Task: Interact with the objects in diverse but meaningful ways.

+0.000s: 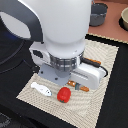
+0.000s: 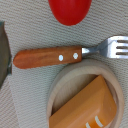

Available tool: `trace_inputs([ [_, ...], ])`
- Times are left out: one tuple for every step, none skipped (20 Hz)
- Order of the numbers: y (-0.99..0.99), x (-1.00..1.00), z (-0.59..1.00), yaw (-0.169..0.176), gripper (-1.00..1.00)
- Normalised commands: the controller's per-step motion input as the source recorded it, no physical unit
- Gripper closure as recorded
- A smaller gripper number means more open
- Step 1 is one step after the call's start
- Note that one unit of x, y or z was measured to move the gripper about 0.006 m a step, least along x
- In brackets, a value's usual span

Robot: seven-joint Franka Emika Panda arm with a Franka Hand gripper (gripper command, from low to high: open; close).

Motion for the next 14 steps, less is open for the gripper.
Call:
trace_inputs([
  [-0.1,0.08,-0.23,-0.059,-1.0],
  [-0.11,0.11,-0.23,-0.06,-1.0],
  [-0.1,0.13,-0.23,-0.06,-1.0],
  [-0.11,0.14,-0.23,-0.058,-1.0],
  [-0.16,0.15,-0.23,-0.058,-1.0],
  [-0.18,0.18,-0.25,-0.049,-1.0],
  [-0.22,0.23,-0.23,-0.038,-1.0],
  [-0.27,0.25,-0.23,-0.041,-1.0],
  [-0.3,0.28,-0.19,-0.046,-1.0],
  [-0.3,0.31,-0.18,-0.047,-1.0],
  [-0.29,0.31,-0.17,-0.048,-1.0],
  [-0.29,0.29,-0.19,-0.048,-1.0],
  [-0.29,0.25,-0.19,-0.049,-1.0],
  [-0.29,0.23,-0.21,-0.051,-1.0],
])
